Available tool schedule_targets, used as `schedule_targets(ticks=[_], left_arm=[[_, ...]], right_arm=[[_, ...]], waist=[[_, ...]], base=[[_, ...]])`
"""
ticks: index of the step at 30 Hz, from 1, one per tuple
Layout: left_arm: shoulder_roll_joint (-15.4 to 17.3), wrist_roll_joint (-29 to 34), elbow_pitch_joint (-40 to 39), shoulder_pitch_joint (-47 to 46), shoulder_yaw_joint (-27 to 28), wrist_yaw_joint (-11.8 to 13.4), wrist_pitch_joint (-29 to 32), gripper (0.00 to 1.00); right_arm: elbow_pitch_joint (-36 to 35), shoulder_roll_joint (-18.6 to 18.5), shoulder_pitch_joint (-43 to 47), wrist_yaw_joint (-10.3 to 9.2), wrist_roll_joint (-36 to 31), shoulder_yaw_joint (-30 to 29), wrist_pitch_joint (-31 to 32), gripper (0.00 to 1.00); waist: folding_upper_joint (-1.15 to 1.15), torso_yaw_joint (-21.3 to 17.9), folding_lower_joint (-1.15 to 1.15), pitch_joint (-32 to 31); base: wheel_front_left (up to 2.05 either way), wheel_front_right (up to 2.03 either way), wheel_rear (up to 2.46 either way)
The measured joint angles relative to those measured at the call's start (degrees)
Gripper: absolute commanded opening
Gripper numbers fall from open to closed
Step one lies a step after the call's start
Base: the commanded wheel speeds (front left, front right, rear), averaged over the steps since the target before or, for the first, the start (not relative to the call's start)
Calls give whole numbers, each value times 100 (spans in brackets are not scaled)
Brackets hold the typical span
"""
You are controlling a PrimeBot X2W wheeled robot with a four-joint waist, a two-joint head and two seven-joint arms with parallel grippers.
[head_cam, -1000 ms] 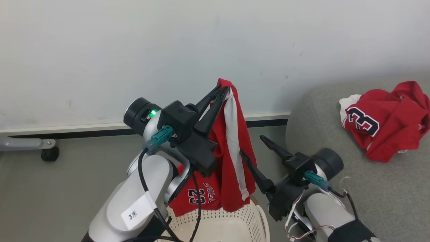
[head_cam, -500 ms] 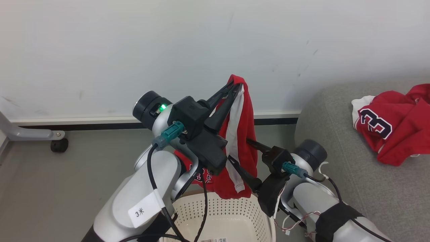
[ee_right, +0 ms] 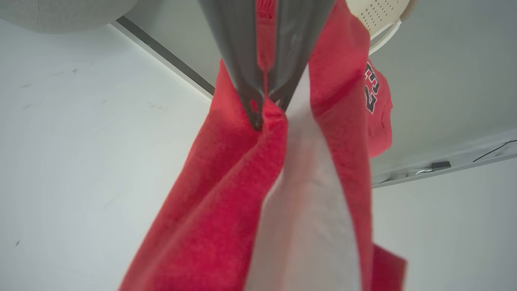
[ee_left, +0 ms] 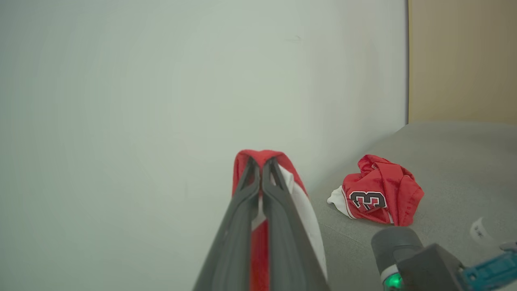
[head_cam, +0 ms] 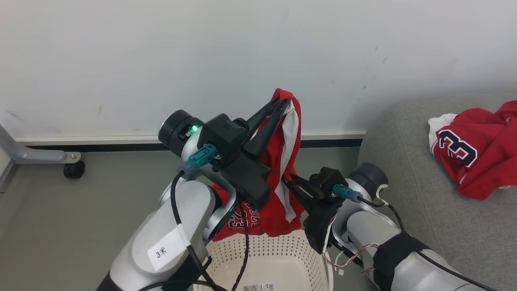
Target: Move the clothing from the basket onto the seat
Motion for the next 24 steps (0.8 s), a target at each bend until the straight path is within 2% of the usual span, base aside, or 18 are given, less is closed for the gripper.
schedule_targets(ticks=[5,11,12,13,15,16,17,24], left_arm=[[115,-57,51,116,141,16,-2,0],[269,-125,165,445,309,148,-58,0],[294,-143,181,500,346,162,-59,10],[316,-151,199,545,368,166,-62,15],[354,-177,212,649,407,211,-121,47],[368,-204,218,702,421,210,-129,95],[382,-240,229,760,427,212,-160,100],[464,-357,314,1222,522,268,-313,100]], right_arm=[[12,7,-121,0,167,71,-4,0],[3,-40,-222,0,430,42,-4,0],[-11,-73,-253,1,453,31,-4,0],[-30,-116,-290,1,477,11,-4,0],[-67,-227,-356,1,544,-45,-5,0],[-77,-279,-387,1,569,-70,-5,0],[-90,-332,-411,1,610,-99,-5,0],[-234,-716,-436,1,699,-200,-5,0]], waist=[[0,-106,0,9],[0,-291,0,8],[0,-328,0,7],[0,-366,0,4],[0,-448,0,-2],[0,-491,0,-6],[0,-538,0,-10],[0,-955,0,-71]], base=[[0,0,0],[0,0,0],[0,0,0],[0,0,0],[0,0,0],[0,0,0],[0,0,0],[0,0,0]])
